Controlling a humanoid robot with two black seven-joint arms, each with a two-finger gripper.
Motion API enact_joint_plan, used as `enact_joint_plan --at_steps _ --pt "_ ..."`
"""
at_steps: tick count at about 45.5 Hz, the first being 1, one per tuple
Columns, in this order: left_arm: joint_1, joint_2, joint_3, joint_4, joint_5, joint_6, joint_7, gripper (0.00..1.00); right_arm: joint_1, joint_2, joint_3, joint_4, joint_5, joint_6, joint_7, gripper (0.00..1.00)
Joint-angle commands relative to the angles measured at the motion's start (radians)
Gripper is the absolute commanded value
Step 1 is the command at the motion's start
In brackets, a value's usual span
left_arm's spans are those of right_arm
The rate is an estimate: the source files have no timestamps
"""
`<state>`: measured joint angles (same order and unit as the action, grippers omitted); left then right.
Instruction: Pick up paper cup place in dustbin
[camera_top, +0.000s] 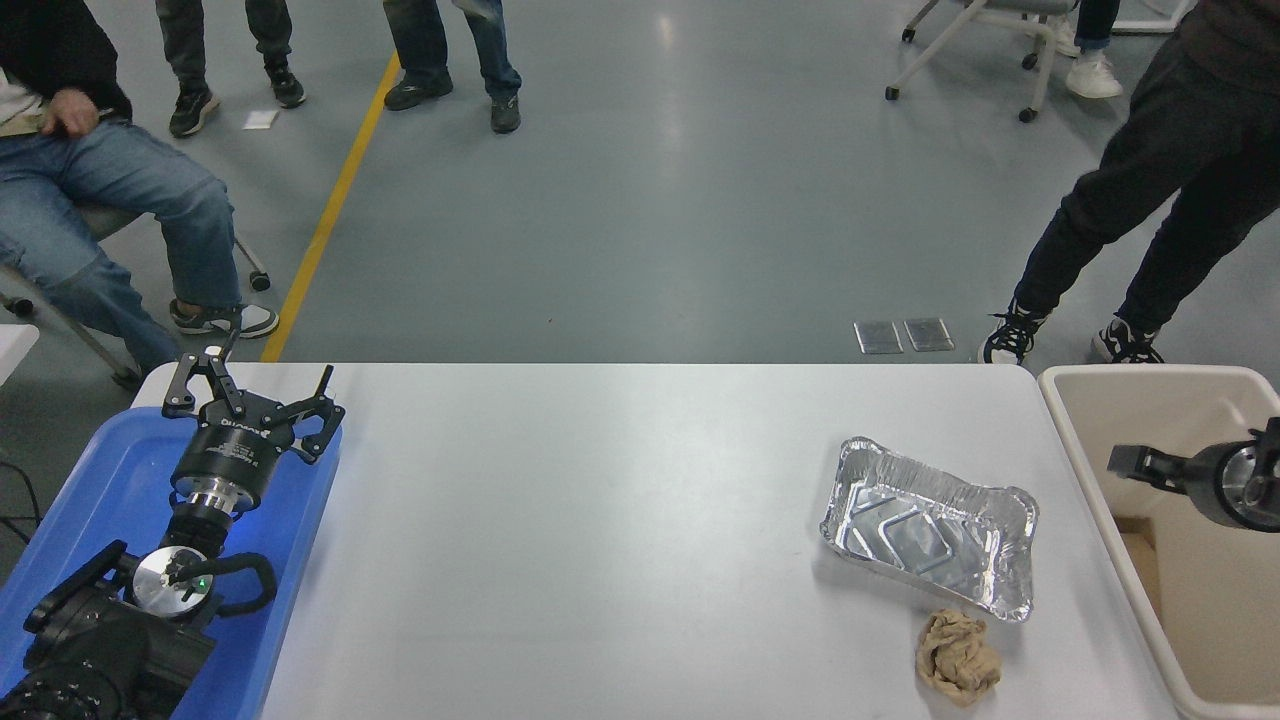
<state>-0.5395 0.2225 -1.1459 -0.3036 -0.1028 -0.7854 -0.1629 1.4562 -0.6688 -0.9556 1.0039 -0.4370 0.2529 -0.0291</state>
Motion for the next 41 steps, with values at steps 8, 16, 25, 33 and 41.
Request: enact_joint_plan --at_steps 8,16,25,33,41 --pt "0.001 0.000 0.000 0.001 -0.002 0.000 0.000 0.99 0.584 0.170 -0.253 0.392 0.156 0.269 0.000 1.00" --pt "0.003 0.000 0.000 0.001 -0.002 0.000 -0.001 0.99 0.700 0.308 -0.255 0.447 0.262 0.316 0.000 1.00" --pt "0.004 0.000 -0.002 0.001 -0.002 0.000 -0.003 0.99 0.797 0.480 -0.256 0.486 0.366 0.361 0.002 1.00" --pt "0.004 -0.002 -0.002 0.001 -0.002 0.000 -0.004 0.99 0.843 0.603 -0.253 0.486 0.446 0.393 0.002 1.00" --pt "0.004 -0.002 -0.003 0.001 -0.003 0.000 -0.004 0.99 0.906 0.640 -0.256 0.516 0.504 0.454 0.002 1.00"
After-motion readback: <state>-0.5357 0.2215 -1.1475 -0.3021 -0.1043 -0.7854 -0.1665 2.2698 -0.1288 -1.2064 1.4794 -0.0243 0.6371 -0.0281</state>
